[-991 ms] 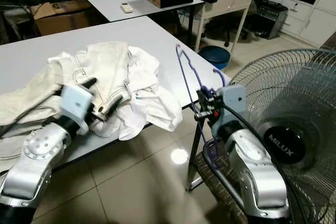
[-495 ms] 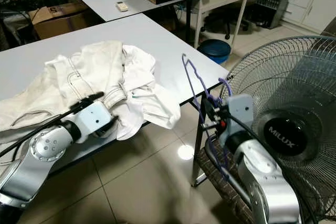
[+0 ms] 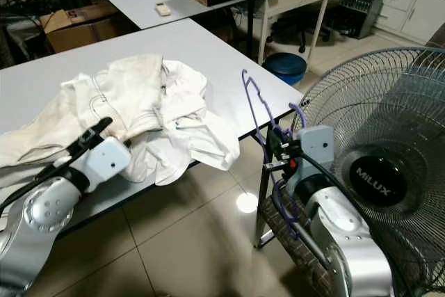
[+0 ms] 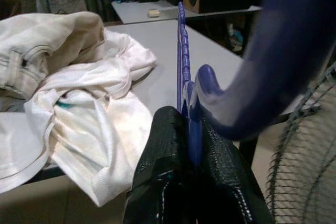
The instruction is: Hang hanger
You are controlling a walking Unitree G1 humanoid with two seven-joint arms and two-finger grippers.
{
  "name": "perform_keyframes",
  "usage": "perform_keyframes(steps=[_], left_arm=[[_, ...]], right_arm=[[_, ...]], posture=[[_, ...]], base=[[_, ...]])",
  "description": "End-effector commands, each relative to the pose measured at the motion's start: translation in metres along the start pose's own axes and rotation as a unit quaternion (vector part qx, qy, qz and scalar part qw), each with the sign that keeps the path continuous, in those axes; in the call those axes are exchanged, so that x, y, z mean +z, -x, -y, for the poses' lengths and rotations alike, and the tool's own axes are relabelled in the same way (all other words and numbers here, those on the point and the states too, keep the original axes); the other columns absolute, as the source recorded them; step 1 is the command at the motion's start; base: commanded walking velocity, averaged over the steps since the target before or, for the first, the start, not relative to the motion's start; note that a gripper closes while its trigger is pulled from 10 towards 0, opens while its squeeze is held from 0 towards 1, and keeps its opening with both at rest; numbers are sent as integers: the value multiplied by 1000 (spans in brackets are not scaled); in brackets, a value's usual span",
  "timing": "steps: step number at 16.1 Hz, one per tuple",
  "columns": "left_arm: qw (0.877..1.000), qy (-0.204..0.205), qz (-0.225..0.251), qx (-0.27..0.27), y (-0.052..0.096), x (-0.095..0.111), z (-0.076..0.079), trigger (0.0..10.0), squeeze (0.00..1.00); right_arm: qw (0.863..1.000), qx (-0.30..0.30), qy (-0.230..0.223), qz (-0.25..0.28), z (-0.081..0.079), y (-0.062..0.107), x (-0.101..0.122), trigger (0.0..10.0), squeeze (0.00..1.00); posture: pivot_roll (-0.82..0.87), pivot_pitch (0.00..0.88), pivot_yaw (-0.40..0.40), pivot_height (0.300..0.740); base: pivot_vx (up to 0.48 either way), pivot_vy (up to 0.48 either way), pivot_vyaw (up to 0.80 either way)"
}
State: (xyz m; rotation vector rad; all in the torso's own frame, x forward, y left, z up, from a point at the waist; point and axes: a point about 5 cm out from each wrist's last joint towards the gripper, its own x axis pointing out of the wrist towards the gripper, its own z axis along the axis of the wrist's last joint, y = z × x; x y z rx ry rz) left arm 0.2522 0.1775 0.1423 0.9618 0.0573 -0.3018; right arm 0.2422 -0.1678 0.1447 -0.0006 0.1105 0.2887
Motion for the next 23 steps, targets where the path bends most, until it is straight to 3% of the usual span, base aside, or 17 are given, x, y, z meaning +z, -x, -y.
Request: perform_keyframes(steps=[1,4,9,12,13,14,15,16,20,23], left_arm=[[1000,4,-7,-27,3,-3,11,0,0],[999,10,-14,-41,5,-5,25,0,0],[999,6,-48,-14,-1,-15,26,0,0],[999,17,-23,-23,-13,-6,34,2314,0],[999,25,-13,-38,-16,-3,40,4039,0],[999,26,-12,-42,-16,-3,42,4667,0],[999,31,-9,-43,-17,-3,42,667,0],[999,34,-11,-37,-17,-5,41,0,0],[999,13,-43,-4,-19,-23,22,0,0],[999,13,-38,9,-21,-24,13,0,0]], right_arm=[[1000,11,3,7,-4,-5,3,10000,0],[1000,10,7,10,-4,-3,6,10000,0],[1000,1,9,11,-4,2,7,10000,0],[1000,0,12,11,-3,2,8,10000,0],[1000,-1,14,11,-2,2,8,10000,0],[1000,-1,14,12,-3,1,8,10000,0],[1000,-1,15,12,-2,0,9,10000,0],[1000,-2,15,13,-2,0,10,10000,0],[1000,-1,15,19,-3,-3,12,10000,0],[1000,0,15,21,-3,-4,13,10000,0]], posture=[[-117,0,71,740],[-138,6,89,740],[-167,13,92,740],[-176,8,91,740],[-181,3,90,740],[-183,2,89,740],[-187,0,88,740],[-188,0,87,740],[-181,0,83,740],[-181,0,82,740]], base=[[0,0,0],[0,0,0],[0,0,0],[0,0,0],[0,0,0],[0,0,0],[0,0,0],[0,0,0],[0,0,0],[0,0,0]])
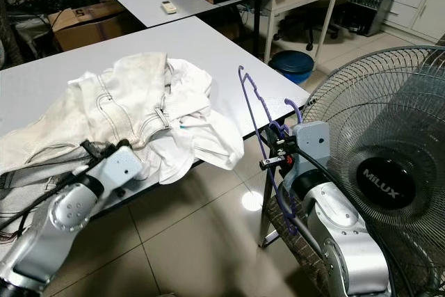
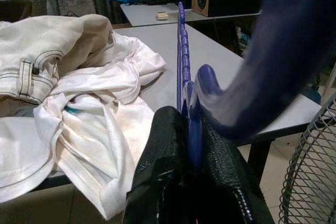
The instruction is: Hang hanger
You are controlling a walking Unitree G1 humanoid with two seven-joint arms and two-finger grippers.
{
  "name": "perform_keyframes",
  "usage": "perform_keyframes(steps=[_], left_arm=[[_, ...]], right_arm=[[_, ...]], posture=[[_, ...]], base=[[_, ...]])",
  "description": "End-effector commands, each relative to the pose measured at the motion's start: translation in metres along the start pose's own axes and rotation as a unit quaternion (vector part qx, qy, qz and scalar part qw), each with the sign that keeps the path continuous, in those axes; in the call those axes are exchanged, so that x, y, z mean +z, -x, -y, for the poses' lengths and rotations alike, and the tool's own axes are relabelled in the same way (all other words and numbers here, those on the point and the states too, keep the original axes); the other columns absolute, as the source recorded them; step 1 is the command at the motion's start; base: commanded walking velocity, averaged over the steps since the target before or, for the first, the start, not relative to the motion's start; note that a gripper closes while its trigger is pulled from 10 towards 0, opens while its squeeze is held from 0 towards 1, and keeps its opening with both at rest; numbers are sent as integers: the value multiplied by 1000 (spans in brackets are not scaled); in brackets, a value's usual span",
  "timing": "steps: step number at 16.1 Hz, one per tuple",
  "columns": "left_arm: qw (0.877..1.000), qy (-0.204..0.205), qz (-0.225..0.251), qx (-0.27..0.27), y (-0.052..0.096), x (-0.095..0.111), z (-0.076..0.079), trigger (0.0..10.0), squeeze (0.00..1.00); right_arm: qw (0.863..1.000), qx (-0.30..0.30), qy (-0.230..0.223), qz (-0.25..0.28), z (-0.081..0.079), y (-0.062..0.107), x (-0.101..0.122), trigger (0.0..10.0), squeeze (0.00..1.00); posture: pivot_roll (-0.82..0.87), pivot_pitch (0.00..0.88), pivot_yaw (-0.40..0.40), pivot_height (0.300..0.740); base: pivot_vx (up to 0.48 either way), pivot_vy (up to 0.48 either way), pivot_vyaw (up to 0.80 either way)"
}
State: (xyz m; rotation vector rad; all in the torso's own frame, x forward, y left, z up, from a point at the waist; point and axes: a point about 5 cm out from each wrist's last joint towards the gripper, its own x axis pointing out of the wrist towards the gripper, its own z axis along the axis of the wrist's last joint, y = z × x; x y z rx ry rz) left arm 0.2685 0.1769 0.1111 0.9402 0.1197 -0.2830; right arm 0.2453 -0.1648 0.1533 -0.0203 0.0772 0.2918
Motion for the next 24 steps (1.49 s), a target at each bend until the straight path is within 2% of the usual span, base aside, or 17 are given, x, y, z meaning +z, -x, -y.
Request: perform_keyframes(steps=[1,4,6,8,9,10,11,12,14,17,20,21,23,24], left_arm=[[1000,-2,-3,31,0,-4,-16,0,0],[993,15,56,102,-1,17,-63,0,0],[990,37,67,117,-2,23,-79,0,0],[994,54,59,75,-5,19,-70,0,0],[995,78,62,22,-5,18,-54,0,0],[988,129,64,-51,-3,18,-25,10000,384],[986,137,66,-66,-2,19,-20,10000,384],[983,143,67,-88,0,19,-12,10000,1000],[977,164,75,-115,4,24,-5,10000,1000],[971,172,97,-133,9,34,-2,10000,1000],[976,152,92,-124,7,33,-1,10000,1000],[985,119,72,-105,3,28,-3,10000,1000],[991,95,52,-84,-2,23,-5,10000,1000],[992,87,41,-82,-6,20,-4,10000,0]], right_arm=[[1000,-1,2,8,-1,-2,4,10000,0],[1000,-2,-1,10,0,-3,4,10000,0],[1000,2,-6,8,-2,-5,2,10000,0],[1000,6,-8,7,-5,-5,1,10000,0],[1000,8,-10,7,-6,-5,0,10000,0],[1000,8,-9,6,-6,-4,0,10000,0],[1000,8,-9,6,-6,-4,0,10000,0],[1000,7,-9,6,-6,-3,0,10000,0],[1000,5,-9,5,-5,-1,-1,10000,0],[1000,7,-11,4,-7,-2,-2,10000,0],[1000,9,-12,4,-8,-3,-2,10000,0],[1000,10,-11,5,-8,-4,-1,10000,0],[1000,9,-10,5,-7,-5,-1,10000,0],[1000,8,-10,5,-6,-5,-1,10000,0]], posture=[[-179,0,81,740],[-166,0,78,740],[-158,0,78,740],[-153,0,82,740],[-154,0,83,740],[-161,0,88,740],[-161,0,88,740],[-163,0,89,740],[-160,0,90,740],[-154,0,89,740],[-153,0,87,740],[-154,0,87,740],[-155,0,86,740],[-157,0,82,740]], base=[[0,0,0],[0,0,0],[0,0,0],[0,0,0],[0,0,0],[0,0,0],[0,0,0],[0,0,0],[0,0,0],[0,0,0],[0,0,0],[0,0,0],[0,0,0],[0,0,0]])
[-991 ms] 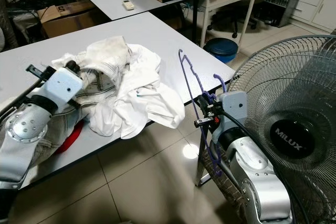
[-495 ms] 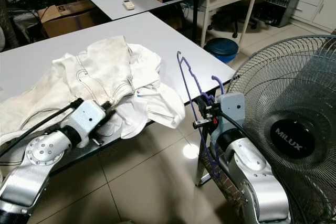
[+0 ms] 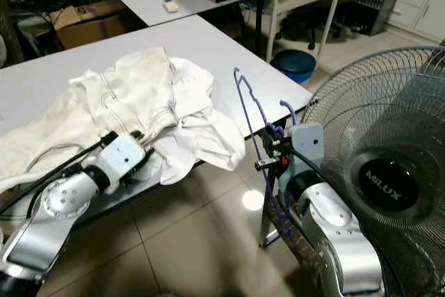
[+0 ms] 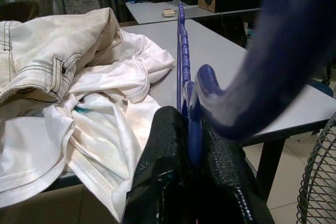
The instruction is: Hang hanger
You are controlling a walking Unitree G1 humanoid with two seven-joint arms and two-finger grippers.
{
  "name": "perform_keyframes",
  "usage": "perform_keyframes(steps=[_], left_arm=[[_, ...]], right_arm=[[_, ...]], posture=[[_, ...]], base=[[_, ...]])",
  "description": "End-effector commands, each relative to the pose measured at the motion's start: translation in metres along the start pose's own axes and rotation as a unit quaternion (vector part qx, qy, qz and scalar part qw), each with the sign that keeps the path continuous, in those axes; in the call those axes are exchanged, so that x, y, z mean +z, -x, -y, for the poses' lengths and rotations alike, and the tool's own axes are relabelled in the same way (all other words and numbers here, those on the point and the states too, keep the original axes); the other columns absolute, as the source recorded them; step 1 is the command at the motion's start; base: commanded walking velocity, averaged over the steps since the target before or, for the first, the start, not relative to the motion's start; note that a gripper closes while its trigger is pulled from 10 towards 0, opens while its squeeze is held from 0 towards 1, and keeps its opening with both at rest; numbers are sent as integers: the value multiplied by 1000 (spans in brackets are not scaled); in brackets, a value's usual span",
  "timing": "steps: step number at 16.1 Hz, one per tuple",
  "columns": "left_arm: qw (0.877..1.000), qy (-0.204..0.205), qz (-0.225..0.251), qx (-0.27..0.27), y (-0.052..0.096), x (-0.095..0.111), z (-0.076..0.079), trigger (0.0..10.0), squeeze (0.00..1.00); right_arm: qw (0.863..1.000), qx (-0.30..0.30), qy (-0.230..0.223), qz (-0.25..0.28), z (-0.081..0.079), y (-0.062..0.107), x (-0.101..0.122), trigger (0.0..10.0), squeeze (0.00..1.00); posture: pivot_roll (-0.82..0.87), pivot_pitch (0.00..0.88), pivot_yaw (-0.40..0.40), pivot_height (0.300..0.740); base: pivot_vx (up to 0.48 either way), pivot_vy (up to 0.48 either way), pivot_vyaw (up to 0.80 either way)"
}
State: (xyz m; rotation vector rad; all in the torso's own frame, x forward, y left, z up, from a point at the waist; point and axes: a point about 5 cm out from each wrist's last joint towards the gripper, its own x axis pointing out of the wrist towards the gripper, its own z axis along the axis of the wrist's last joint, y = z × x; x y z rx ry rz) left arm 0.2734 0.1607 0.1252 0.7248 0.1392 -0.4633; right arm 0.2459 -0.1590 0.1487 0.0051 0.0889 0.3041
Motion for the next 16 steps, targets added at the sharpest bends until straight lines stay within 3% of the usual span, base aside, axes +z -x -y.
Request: perform_keyframes(steps=[1,7,8,9,10,11,12,13,14,16], left_arm=[[1000,-9,-11,2,-7,-3,1,10000,0],[999,-15,-21,24,-16,-2,4,10000,0],[999,-24,-23,39,-17,-1,2,4078,0],[998,-23,-27,46,-17,-1,1,0,0],[998,-21,-30,48,-17,-2,2,0,0],[998,-22,-38,50,-17,-4,6,1373,0],[998,-19,-44,48,-18,-5,10,4824,0],[997,-17,-51,49,-20,-7,15,5569,0],[997,-21,-53,48,-21,-8,18,5529,0],[997,-26,-57,42,-23,-9,24,9765,0]], right_arm=[[1000,1,3,9,0,-2,4,10000,0],[1000,-2,3,11,1,-2,6,10000,0],[1000,-3,3,12,1,-2,6,10000,0],[1000,-4,2,12,1,-2,6,10000,0],[1000,-4,2,12,1,-2,6,10000,0],[1000,-3,1,12,1,-3,6,10000,0],[1000,-3,1,13,0,-3,6,10000,0],[1000,-3,1,13,0,-3,6,10000,0],[1000,-2,1,13,0,-4,6,10000,0],[1000,-1,1,13,0,-4,7,10000,0]], posture=[[-158,0,80,740],[-167,0,82,740],[-168,0,84,740],[-166,0,84,740],[-166,0,84,740],[-167,0,83,740],[-167,0,83,740],[-167,0,81,740],[-168,0,79,740],[-168,0,77,740]], base=[[0,0,0],[0,0,0],[0,0,0],[0,0,0],[0,0,0],[0,0,0],[0,0,0],[0,0,0],[0,0,0],[0,0,0]])
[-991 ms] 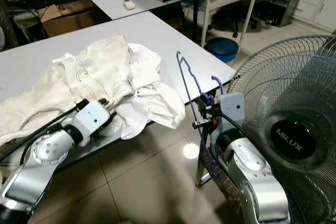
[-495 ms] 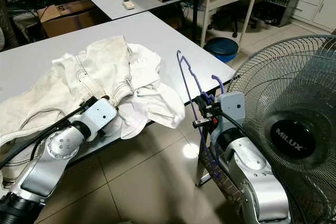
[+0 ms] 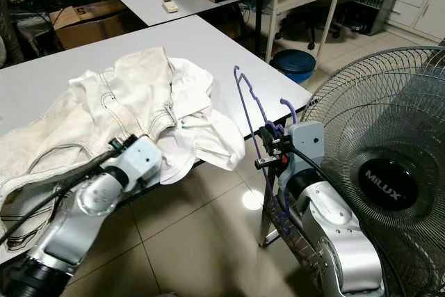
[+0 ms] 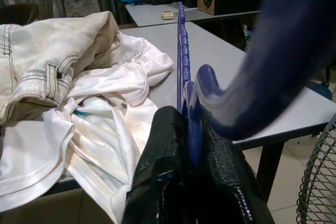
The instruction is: Hang hanger
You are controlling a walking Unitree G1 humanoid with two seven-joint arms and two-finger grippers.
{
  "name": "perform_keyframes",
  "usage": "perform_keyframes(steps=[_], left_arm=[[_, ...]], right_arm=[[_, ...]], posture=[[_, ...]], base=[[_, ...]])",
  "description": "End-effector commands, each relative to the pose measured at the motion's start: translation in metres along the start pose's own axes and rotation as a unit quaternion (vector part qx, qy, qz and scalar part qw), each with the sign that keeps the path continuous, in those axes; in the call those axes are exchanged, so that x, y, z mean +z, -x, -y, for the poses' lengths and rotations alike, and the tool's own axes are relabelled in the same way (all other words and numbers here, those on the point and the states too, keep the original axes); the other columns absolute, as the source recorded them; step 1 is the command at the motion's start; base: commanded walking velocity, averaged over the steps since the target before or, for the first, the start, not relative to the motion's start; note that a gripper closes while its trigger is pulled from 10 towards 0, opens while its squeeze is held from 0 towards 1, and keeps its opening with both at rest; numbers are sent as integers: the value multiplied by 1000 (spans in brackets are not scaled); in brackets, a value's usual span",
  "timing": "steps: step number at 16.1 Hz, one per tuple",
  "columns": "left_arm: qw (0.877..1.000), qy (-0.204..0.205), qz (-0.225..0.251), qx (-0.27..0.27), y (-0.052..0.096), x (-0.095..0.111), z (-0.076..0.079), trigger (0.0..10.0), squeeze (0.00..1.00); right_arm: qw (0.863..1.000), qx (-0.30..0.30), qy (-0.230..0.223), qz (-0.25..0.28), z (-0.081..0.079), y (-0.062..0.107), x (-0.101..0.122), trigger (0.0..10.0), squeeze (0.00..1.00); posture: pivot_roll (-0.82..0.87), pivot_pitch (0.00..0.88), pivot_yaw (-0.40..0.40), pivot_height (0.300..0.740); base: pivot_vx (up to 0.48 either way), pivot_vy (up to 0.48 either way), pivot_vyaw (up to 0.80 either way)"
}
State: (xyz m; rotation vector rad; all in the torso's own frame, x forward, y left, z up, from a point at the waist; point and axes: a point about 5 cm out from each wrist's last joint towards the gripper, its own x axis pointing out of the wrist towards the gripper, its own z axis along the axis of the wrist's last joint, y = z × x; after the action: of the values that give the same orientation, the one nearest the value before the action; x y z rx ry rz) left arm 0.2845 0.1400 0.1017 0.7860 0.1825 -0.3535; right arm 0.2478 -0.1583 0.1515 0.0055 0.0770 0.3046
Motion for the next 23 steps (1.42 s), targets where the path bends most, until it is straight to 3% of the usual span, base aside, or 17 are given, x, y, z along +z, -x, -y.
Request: perform_keyframes(steps=[1,2,4,6,10,12,13,15,17,20,21,23], left_arm=[[1000,-6,-13,-2,1,-5,2,8863,0],[1000,1,-13,4,2,-5,0,0,0],[1000,2,-15,20,3,-6,-5,0,0],[999,-13,-8,48,7,-8,-22,0,0],[998,33,-10,48,15,-6,-53,0,0],[994,100,8,52,17,2,-71,0,0],[989,132,38,59,17,14,-90,0,0],[983,143,93,74,19,39,-119,0,0],[979,131,128,91,21,60,-140,0,0],[979,89,158,93,27,81,-156,0,0],[980,67,166,88,29,86,-158,0,0],[983,20,182,21,33,95,-142,0,0]], right_arm=[[1000,0,1,8,0,-3,4,10000,0],[1000,0,1,8,0,-3,4,10000,0],[1000,0,1,8,0,-3,4,10000,0],[1000,0,2,8,1,-3,4,10000,0],[999,36,4,0,-3,-2,3,10000,0],[996,94,-12,7,-9,3,6,10000,0],[988,151,-27,14,-17,8,10,10000,0],[969,236,-64,21,-29,19,14,10000,0],[949,300,-91,13,-39,28,13,10000,0],[942,318,-102,-25,-44,27,3,10000,0],[943,309,-109,-46,-43,23,-3,10000,0],[936,327,-108,-70,-49,3,-10,10000,0]], posture=[[-168,0,76,740],[-170,0,75,740],[-172,0,74,740],[-171,0,72,740],[-165,0,67,740],[-157,0,65,740],[-150,0,65,740],[-139,0,64,740],[-130,0,64,740],[-112,0,64,740],[-104,0,63,740],[-92,0,56,740]], base=[[0,0,0],[0,0,0],[0,0,0],[0,0,0],[0,0,0],[0,0,0],[0,0,0],[0,0,0],[0,0,0],[0,0,0],[0,0,0],[0,0,0]])
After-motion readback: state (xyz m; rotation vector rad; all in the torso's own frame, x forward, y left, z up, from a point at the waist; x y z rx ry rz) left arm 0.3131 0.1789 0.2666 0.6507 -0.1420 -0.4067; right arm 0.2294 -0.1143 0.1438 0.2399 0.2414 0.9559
